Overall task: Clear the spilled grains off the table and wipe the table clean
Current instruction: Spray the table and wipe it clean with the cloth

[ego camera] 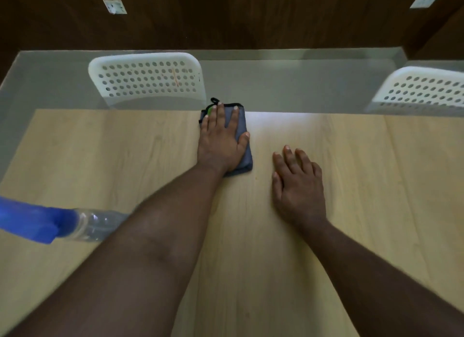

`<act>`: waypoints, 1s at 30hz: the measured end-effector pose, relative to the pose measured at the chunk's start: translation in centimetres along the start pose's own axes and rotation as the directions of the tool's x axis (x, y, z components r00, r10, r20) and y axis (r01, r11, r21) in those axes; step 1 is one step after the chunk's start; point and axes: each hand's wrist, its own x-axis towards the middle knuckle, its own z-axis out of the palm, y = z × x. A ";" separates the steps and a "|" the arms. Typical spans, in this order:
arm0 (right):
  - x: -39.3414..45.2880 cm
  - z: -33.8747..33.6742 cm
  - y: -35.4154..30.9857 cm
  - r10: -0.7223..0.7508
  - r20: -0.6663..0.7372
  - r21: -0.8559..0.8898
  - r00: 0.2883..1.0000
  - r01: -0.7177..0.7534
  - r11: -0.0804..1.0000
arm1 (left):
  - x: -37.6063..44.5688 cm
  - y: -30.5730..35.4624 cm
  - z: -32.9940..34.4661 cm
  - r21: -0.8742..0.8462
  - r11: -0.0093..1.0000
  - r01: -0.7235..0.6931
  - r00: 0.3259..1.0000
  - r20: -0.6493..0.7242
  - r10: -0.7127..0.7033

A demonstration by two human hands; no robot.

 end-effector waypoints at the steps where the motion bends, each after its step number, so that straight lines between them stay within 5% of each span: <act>1: 0.0 0.1 -0.1 0.001 -0.004 0.002 1.000 -0.001 1.000 | 0.6 0.2 -0.1 0.014 1.000 -0.010 1.000 0.001 0.010; 8: 0.0 -0.4 -0.1 0.076 -0.013 0.073 0.997 -0.075 0.995 | -4.6 3.4 -0.3 -0.029 0.969 -0.246 0.966 0.070 0.247; 14: 0.1 -0.2 -0.1 0.075 -0.008 0.065 0.997 -0.075 0.995 | -1.0 0.5 -0.7 0.003 0.982 -0.191 0.981 0.028 0.191; 20: 0.3 0.1 -0.1 0.127 -0.043 -0.015 0.991 -0.128 0.992 | 3.8 4.9 -1.0 0.033 0.972 -0.231 0.973 0.036 0.230; 26: 0.1 -0.2 -0.1 0.221 -0.079 -0.033 0.972 -0.224 0.974 | -4.0 5.7 -0.3 -0.009 0.910 -0.415 0.907 0.075 0.414; 30: 0.0 -0.5 -0.2 0.213 -0.051 -0.030 0.976 -0.215 0.976 | -6.6 0.5 -0.6 -0.035 0.940 -0.339 0.938 0.061 0.341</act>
